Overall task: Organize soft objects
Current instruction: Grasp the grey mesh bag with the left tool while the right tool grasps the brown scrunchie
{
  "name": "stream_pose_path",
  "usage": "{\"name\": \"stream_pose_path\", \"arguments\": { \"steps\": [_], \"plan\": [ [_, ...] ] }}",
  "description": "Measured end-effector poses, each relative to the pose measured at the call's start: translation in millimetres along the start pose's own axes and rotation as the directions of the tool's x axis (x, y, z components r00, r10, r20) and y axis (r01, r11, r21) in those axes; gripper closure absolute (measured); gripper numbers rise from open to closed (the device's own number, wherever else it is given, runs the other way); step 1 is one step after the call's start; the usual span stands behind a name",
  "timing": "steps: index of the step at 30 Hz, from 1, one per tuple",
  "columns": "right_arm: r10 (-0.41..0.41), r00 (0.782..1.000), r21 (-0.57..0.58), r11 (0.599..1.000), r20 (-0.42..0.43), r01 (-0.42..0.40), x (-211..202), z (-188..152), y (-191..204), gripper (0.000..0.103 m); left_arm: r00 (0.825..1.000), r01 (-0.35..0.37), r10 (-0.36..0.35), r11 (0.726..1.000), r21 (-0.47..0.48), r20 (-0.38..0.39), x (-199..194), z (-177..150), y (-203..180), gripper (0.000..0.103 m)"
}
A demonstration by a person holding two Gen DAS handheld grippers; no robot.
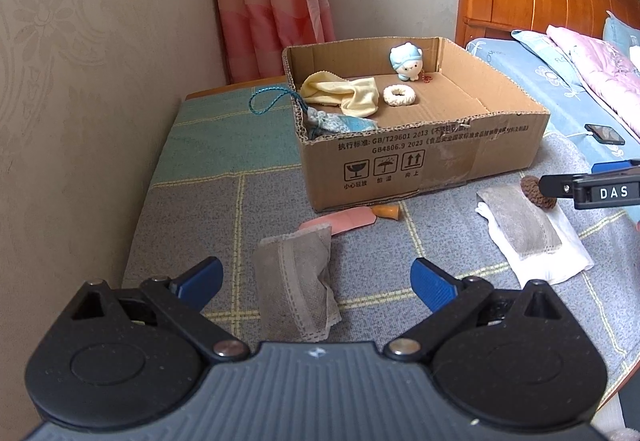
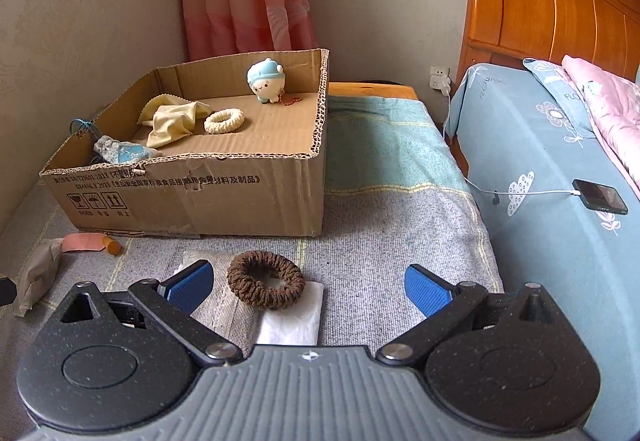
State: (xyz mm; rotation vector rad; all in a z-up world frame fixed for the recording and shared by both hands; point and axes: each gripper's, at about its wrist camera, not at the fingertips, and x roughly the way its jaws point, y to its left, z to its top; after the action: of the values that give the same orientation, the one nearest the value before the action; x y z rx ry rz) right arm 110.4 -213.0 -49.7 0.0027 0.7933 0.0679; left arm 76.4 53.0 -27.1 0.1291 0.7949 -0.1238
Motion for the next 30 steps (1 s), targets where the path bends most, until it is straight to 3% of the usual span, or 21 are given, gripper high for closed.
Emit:
{"name": "stream_pose_path", "arguments": {
  "steps": [13, 18, 22, 30],
  "plan": [
    [-0.017, 0.999, 0.023, 1.0, -0.035, 0.017, 33, -2, -4, 0.0, 0.999, 0.008, -0.008, 1.0, -0.012, -0.041, 21, 3, -2, 0.003],
    [-0.05, 0.998, -0.001, 0.999, -0.045, 0.05, 30, -7, -14, 0.0, 0.998, 0.013, -0.014, 1.0, -0.014, -0.054, 28, 3, -4, 0.003],
    [-0.124, 0.991, -0.071, 0.99, -0.051, 0.12, 32, -13, -14, 0.0, 0.998, 0.018, -0.019, 1.0, -0.011, -0.061, 30, 2, -5, 0.003],
    [-0.087, 0.995, -0.049, 0.995, -0.045, 0.085, 31, -18, -23, 0.0, 0.997, 0.002, -0.006, 0.999, -0.05, -0.079, 40, -5, 4, 0.003]
  ]
}}
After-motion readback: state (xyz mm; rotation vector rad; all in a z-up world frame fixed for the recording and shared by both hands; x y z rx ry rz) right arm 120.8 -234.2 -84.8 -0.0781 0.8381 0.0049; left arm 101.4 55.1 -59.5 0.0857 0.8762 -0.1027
